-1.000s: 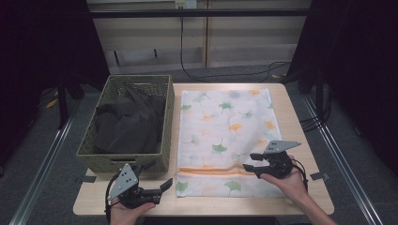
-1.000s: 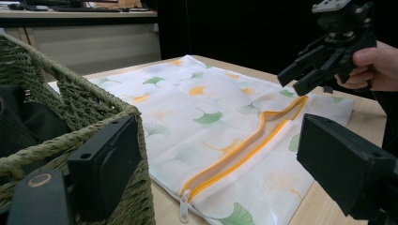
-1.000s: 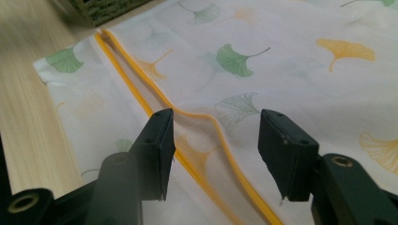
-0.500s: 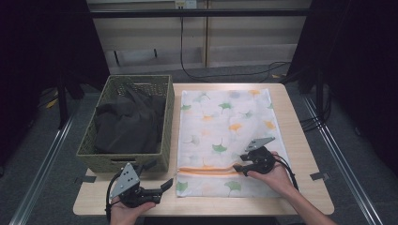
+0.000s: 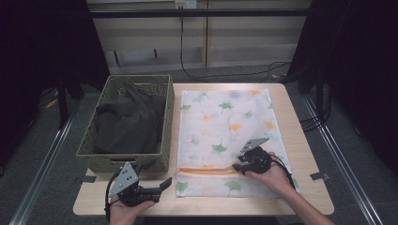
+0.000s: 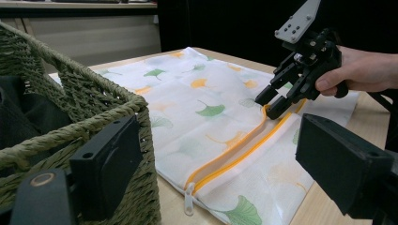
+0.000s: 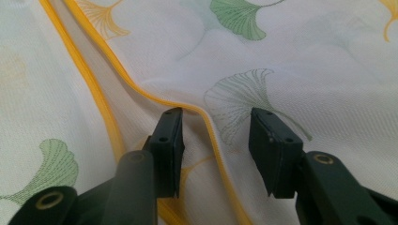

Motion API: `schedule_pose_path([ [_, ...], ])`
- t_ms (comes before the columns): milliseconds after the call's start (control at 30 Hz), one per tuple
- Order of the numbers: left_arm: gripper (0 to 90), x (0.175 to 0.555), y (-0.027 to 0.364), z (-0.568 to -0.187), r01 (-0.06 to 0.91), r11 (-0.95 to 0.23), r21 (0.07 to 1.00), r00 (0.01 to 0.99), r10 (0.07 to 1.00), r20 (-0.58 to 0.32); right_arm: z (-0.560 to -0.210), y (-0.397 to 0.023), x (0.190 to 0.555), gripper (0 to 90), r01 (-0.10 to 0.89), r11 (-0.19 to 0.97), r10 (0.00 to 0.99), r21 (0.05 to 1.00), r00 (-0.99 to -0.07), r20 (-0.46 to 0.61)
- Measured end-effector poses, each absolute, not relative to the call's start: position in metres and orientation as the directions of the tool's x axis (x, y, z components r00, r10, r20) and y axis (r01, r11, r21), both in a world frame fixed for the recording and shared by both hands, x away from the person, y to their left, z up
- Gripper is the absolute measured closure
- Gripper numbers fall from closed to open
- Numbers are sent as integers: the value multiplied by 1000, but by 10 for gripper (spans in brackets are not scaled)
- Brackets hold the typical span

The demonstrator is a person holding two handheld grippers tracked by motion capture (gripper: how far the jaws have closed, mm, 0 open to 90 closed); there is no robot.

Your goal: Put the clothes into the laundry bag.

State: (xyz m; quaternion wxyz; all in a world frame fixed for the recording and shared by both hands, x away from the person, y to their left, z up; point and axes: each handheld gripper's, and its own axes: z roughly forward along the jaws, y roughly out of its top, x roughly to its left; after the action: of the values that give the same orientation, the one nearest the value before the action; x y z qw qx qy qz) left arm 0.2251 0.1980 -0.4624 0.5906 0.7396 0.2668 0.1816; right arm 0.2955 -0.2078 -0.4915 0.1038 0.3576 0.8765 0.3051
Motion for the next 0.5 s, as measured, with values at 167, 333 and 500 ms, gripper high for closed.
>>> schedule_pose_path([
  [167,142,225,197,-463,190,-142,971,787,613,-65,-491,-208,296,653,546,574,680,610,-733,15],
  [333,144,227,198,-463,192,-152,970,791,608,-61,-492,-207,297,801,554,559,685,617,-728,33],
  [500,145,226,199,-463,190,-176,966,789,613,-43,-491,-209,299,892,602,514,723,611,-687,69],
])
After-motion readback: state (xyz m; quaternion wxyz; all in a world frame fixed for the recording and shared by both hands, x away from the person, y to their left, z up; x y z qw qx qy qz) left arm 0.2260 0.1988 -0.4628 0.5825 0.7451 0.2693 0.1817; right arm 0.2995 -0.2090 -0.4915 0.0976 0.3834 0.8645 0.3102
